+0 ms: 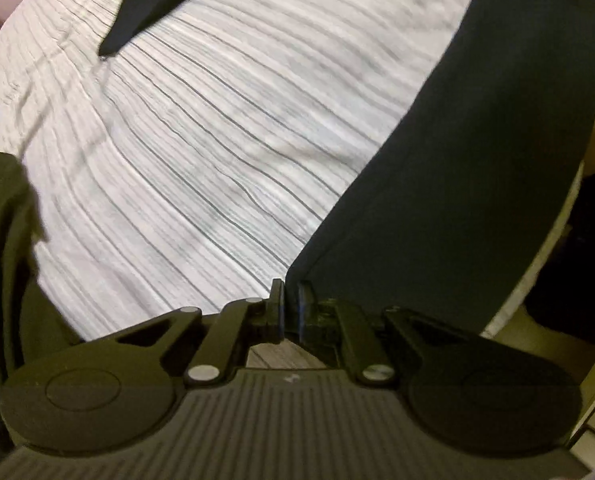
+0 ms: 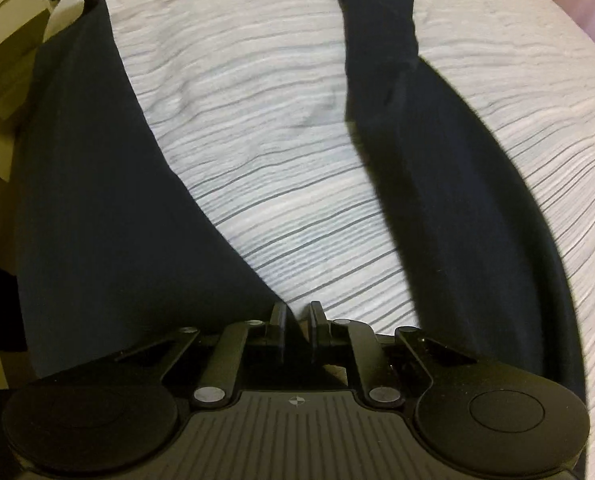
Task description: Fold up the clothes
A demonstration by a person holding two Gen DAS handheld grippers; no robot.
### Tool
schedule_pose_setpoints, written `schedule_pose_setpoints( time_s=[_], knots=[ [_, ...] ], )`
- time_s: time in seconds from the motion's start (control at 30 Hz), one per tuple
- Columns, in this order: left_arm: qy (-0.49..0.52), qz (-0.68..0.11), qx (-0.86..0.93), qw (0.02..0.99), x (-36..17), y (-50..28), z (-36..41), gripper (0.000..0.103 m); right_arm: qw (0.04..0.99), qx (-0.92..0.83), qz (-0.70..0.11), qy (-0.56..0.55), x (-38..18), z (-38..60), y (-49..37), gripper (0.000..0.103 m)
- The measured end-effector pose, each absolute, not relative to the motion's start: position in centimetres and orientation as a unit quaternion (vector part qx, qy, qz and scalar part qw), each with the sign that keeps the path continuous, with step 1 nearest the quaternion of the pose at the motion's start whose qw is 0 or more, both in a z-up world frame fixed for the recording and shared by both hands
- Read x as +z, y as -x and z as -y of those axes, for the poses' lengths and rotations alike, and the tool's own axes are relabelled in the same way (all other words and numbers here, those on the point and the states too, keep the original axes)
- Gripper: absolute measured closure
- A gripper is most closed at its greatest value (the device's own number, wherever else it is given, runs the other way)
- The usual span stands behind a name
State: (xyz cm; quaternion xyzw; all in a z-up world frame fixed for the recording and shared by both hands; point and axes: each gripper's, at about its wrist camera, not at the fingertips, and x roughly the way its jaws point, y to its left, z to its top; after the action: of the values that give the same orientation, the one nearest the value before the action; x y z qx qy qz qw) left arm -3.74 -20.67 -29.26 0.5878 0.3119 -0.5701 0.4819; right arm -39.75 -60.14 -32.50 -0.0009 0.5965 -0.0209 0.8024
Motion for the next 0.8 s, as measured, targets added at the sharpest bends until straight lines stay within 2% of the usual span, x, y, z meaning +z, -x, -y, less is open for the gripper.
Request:
schedule_pose_setpoints(
  time_s=[0.07,0.1,0.13,0.17,0.23,0.5,0.8],
  knots=[
    [-0.598,-0.314,-0.563,0.476,-29.5,4.0,20.5,0.095,0.807,-0.036,-0.589,-0.011,-32.3,60.0,40.0,0.092],
    [-0.605,-0.315,-0.559,0.471,-29.5,3.9,20.6,0.091,0.810,-0.044,-0.585,-0.011,-31.9,59.9,40.3,0.092],
    [-0.611,-0.319,-0.553,0.469,-29.3,3.8,20.6,0.088,0.812,-0.053,-0.581,-0.010,-31.3,59.7,40.5,0.088],
    [-0.615,-0.323,-0.547,0.466,-29.0,3.6,20.6,0.082,0.814,-0.061,-0.578,-0.010,-30.8,59.6,40.8,0.067],
    [-0.626,-0.317,-0.540,0.464,-28.2,3.1,20.6,0.078,0.828,-0.080,-0.556,-0.003,-29.1,59.5,41.2,0.034],
    [-0.621,-0.269,-0.538,0.502,-24.2,0.5,23.0,0.075,0.871,-0.099,-0.475,-0.074,-27.1,64.0,33.9,0.034],
    [-0.620,-0.233,-0.540,0.519,-24.9,0.7,22.7,0.070,0.856,-0.136,-0.395,-0.305,-33.4,72.6,23.9,0.034]
  ],
)
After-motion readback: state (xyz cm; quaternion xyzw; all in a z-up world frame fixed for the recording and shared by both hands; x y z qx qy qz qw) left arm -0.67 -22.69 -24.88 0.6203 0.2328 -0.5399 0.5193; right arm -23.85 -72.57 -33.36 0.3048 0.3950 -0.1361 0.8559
